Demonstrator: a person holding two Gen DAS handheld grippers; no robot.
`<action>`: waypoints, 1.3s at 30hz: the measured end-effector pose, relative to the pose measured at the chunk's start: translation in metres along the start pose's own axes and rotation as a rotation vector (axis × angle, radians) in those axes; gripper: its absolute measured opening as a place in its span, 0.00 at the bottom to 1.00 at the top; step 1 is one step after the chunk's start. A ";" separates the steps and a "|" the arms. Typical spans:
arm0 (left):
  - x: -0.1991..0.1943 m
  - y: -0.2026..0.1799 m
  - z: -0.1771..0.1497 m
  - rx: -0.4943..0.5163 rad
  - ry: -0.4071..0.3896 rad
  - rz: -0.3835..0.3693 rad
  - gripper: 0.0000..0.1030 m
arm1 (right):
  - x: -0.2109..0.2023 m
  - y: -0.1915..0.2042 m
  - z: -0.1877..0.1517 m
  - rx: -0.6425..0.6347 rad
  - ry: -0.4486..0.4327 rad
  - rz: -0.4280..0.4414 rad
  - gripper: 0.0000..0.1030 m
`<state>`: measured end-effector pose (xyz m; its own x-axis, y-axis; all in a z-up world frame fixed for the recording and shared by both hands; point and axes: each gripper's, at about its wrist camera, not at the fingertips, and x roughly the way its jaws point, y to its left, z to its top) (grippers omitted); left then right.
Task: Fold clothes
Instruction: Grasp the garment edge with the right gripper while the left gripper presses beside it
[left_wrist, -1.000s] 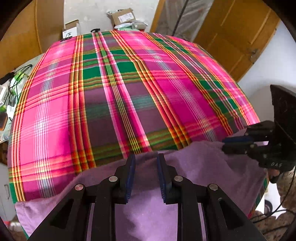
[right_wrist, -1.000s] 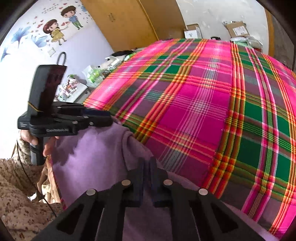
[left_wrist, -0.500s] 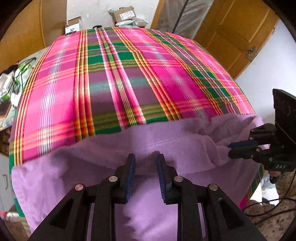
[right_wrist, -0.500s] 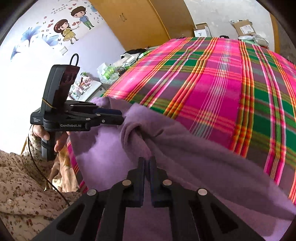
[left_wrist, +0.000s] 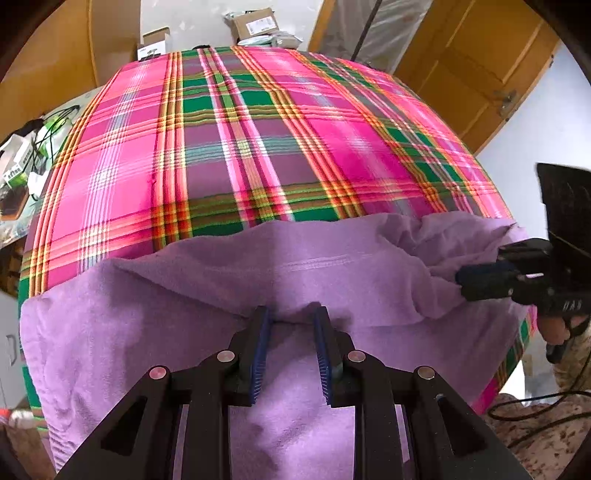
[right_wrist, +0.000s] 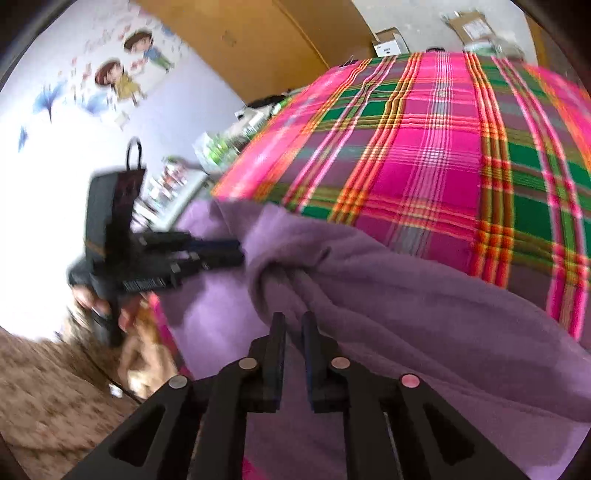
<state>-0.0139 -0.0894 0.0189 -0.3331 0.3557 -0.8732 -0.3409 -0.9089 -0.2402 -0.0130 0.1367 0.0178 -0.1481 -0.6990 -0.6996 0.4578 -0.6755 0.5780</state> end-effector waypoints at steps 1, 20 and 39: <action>0.000 -0.001 0.001 -0.003 -0.003 -0.009 0.24 | 0.000 -0.004 0.004 0.034 -0.001 0.032 0.16; 0.001 0.006 -0.001 -0.040 -0.007 -0.056 0.24 | 0.065 -0.011 0.040 0.138 0.089 0.241 0.41; -0.020 0.006 0.015 -0.063 -0.130 -0.131 0.24 | 0.025 -0.017 0.082 0.072 -0.202 0.039 0.10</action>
<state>-0.0227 -0.0990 0.0413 -0.4018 0.4931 -0.7717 -0.3345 -0.8635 -0.3775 -0.0969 0.1118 0.0253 -0.3076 -0.7526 -0.5822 0.4039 -0.6573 0.6363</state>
